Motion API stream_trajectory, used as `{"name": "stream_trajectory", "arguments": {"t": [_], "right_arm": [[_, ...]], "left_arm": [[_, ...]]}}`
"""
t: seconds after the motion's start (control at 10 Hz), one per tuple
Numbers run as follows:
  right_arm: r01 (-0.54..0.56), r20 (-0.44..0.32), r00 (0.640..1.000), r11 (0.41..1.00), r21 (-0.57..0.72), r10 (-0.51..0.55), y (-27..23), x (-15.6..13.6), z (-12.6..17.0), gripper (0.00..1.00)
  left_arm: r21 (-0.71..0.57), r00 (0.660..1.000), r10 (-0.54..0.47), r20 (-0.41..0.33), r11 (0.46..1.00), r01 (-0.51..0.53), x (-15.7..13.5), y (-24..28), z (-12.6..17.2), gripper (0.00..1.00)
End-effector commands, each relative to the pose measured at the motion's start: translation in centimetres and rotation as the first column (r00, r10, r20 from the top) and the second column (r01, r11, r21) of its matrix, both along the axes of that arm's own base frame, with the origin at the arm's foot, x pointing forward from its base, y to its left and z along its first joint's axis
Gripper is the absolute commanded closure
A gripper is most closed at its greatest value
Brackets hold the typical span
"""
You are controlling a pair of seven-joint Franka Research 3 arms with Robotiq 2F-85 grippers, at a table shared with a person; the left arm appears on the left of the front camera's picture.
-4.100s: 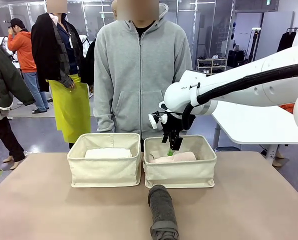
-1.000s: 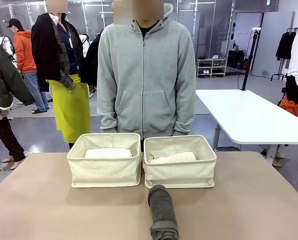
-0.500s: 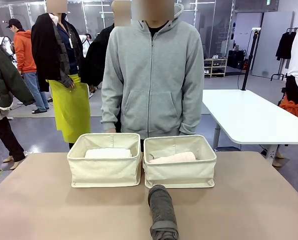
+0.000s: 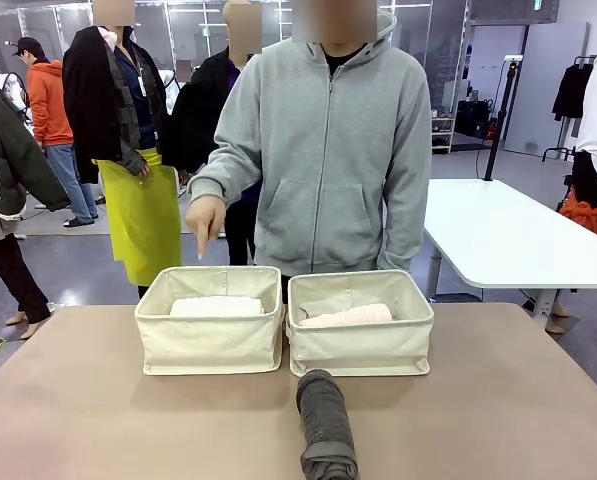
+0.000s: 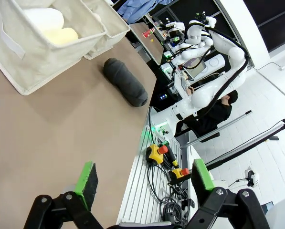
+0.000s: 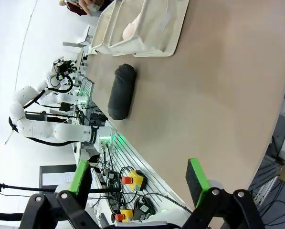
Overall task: Divide the towels into two baskets.
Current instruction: Pick up one hotel-folded towel from the bottom of the table and place it in the Fabric basket indicated by the person.
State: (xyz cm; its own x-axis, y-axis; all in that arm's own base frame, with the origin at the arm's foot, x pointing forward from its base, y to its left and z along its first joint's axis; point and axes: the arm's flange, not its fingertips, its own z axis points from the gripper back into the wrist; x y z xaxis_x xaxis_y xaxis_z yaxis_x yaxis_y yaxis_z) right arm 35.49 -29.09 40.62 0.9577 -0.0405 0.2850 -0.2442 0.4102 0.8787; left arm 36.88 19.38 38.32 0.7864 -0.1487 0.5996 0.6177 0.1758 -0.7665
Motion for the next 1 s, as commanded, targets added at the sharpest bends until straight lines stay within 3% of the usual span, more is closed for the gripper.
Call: {"name": "stream_trajectory", "arguments": {"t": [0.0, 0.9], "right_arm": [[0.001, 0.014, 1.0, 1.0, 0.002, -0.001, 0.05, 0.24, 0.2, 0.0], [0.001, 0.014, 1.0, 1.0, 0.002, -0.001, 0.05, 0.24, 0.2, 0.0]], "left_arm": [[0.001, 1.0, 0.001, -0.004, 1.0, -0.001, -0.52, -0.02, 0.28, 0.0], [0.001, 1.0, 0.001, -0.004, 1.0, -0.001, -0.52, -0.02, 0.28, 0.0]]}}
